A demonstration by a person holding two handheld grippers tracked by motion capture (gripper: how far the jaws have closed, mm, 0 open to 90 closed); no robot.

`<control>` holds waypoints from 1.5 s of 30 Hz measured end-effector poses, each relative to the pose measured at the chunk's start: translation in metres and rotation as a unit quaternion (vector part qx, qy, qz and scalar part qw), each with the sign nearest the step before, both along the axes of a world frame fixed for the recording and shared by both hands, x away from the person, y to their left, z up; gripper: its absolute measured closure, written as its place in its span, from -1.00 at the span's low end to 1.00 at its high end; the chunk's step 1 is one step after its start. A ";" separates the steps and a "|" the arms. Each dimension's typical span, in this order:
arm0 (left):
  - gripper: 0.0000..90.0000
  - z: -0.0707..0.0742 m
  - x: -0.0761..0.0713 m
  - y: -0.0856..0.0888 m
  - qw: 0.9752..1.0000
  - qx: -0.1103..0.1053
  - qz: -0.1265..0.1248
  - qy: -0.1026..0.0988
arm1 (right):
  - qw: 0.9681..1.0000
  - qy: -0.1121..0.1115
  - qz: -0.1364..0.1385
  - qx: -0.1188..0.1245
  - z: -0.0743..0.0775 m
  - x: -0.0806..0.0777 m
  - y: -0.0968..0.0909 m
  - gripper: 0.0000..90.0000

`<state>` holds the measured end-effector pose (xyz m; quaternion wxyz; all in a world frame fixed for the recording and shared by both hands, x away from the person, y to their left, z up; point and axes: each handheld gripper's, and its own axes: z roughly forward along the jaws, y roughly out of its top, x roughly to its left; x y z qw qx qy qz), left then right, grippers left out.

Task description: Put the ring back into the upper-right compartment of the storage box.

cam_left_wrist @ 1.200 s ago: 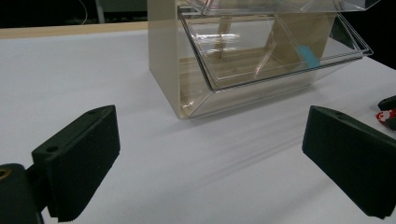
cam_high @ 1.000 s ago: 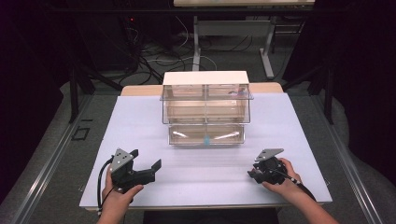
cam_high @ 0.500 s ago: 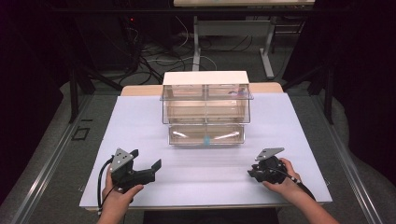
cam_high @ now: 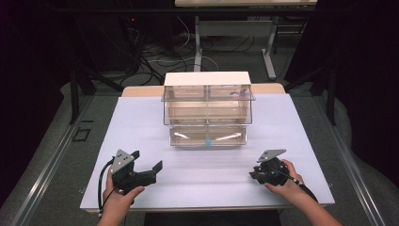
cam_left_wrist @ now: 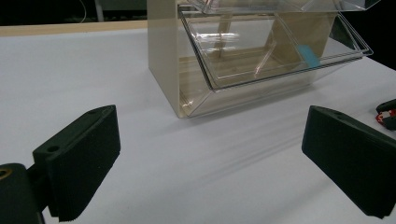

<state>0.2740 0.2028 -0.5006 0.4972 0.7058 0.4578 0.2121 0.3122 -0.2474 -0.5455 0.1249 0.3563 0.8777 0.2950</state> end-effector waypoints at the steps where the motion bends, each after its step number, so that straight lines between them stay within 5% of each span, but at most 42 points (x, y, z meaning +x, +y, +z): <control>1: -0.90 0.000 0.000 0.000 1.000 0.000 0.000 0.000 | 1.000 -0.003 -0.001 0.003 0.000 0.000 0.001 0.53; 23: -0.90 0.000 0.000 0.001 1.000 0.000 0.001 -0.001 | 1.000 -0.011 -0.004 0.013 0.007 -0.002 -0.001 0.53; 45: -0.90 0.001 0.000 0.001 1.000 -0.002 0.001 -0.001 | 0.996 -0.007 -0.037 0.077 0.020 -0.005 -0.006 0.53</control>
